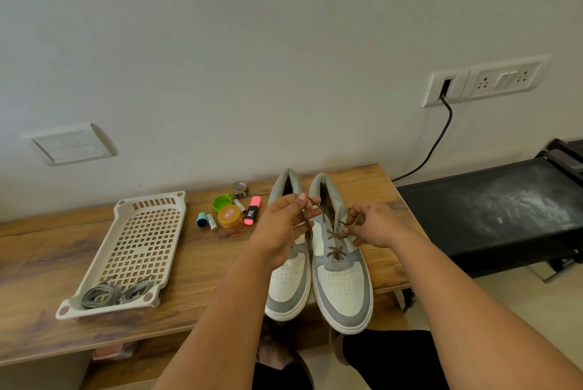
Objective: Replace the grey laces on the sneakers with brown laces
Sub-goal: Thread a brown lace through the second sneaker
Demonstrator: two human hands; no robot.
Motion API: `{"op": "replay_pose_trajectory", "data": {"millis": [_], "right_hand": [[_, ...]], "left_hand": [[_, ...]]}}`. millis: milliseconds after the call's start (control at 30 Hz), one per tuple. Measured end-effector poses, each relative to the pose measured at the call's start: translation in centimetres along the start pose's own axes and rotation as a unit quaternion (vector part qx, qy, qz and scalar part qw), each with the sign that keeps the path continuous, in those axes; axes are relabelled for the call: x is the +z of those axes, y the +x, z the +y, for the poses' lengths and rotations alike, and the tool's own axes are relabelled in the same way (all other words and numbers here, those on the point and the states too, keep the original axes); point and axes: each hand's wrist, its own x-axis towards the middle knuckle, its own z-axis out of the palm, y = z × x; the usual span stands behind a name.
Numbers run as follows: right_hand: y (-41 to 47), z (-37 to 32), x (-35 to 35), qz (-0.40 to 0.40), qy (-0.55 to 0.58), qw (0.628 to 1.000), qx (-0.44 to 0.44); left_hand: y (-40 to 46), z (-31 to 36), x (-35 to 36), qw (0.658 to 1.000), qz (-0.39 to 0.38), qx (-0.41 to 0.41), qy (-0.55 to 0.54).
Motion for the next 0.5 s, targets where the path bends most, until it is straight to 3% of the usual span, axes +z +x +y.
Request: {"op": "replay_pose_trajectory", "data": {"millis": [133, 233, 500], "right_hand": [[0.0, 0.2, 0.1, 0.018, -0.055, 0.998, -0.033], [-0.2, 0.1, -0.3, -0.013, -0.057, 0.998, -0.038], [0.4, 0.7, -1.3, -0.019, 0.039, 0.999, 0.007]], "left_hand": [[0.5, -0.1, 0.0, 1.0, 0.015, -0.015, -0.013], [0.5, 0.0, -0.1, 0.999, 0.039, -0.004, 0.016], [1.2, -0.3, -1.2, 0.993, 0.114, -0.014, -0.014]]}}
